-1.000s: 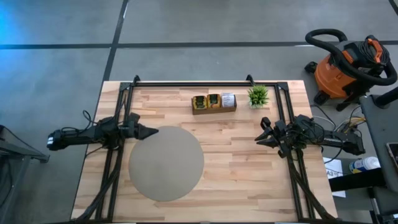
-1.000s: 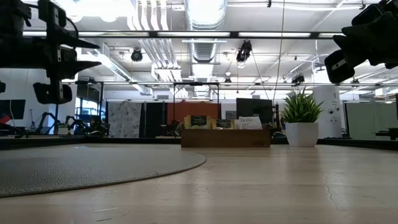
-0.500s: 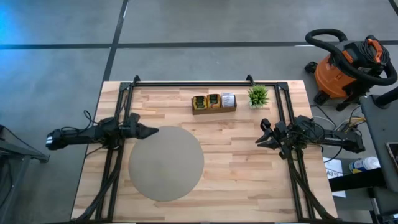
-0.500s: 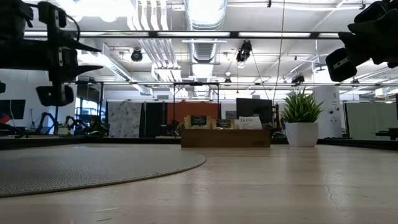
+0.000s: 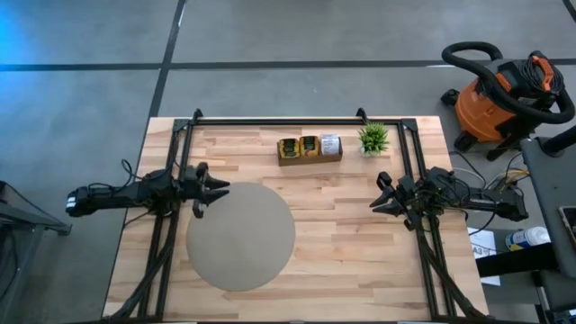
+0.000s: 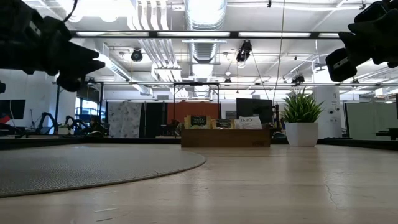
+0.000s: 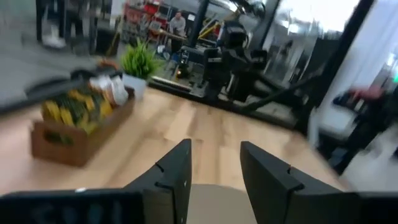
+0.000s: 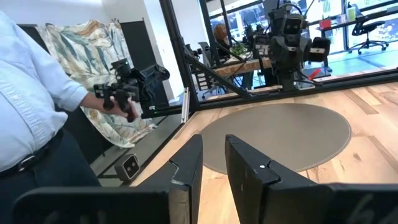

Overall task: Pick & Place Tea
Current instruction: Return to Home Position

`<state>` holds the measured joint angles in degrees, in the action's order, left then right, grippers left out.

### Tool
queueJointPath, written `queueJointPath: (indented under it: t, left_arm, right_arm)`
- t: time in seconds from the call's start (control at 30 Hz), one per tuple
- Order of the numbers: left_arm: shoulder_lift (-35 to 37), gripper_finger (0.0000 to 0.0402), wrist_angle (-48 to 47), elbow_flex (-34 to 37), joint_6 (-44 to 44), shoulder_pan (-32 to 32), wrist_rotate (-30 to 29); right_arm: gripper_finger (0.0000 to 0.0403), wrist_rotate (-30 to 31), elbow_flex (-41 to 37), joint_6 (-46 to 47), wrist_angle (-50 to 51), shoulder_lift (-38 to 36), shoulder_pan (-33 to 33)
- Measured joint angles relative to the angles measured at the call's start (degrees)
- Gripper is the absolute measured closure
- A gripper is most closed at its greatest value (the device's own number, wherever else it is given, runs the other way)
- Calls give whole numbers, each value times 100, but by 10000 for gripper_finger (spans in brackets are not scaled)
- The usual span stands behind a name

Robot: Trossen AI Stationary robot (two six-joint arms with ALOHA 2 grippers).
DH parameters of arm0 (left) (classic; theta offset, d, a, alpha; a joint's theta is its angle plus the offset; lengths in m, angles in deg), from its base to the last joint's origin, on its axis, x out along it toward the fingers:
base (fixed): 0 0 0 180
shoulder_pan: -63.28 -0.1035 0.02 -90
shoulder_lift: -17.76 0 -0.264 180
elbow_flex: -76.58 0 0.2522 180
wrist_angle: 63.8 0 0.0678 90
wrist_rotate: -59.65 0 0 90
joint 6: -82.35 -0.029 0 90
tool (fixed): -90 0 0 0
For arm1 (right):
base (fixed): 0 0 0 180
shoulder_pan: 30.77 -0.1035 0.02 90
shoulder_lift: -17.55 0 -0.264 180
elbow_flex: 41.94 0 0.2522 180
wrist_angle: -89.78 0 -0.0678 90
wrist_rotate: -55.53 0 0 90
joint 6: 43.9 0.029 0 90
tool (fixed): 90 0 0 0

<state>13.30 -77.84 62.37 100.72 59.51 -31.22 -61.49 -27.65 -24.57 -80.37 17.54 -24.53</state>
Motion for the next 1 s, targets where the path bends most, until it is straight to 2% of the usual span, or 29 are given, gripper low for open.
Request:
queueJointPath:
  t: [0.13,0.47,0.7,0.83,1.0]
  left_arm:
    - [-9,271,-5,0,-960,0,0]
    - [-9,271,135,2,-1256,0,-37]
    - [-9,271,170,5,-2006,0,-84]
    - [-9,271,175,4,-2049,0,-96]
    - [-9,271,179,4,-1658,0,-82]
  right_arm:
    - [335,2,0,0,0,0,0]
    - [335,6,0,0,0,0,0]
    - [335,13,0,0,-1,0,0]
    - [335,13,0,0,0,0,0]
    - [335,11,0,0,0,0,0]
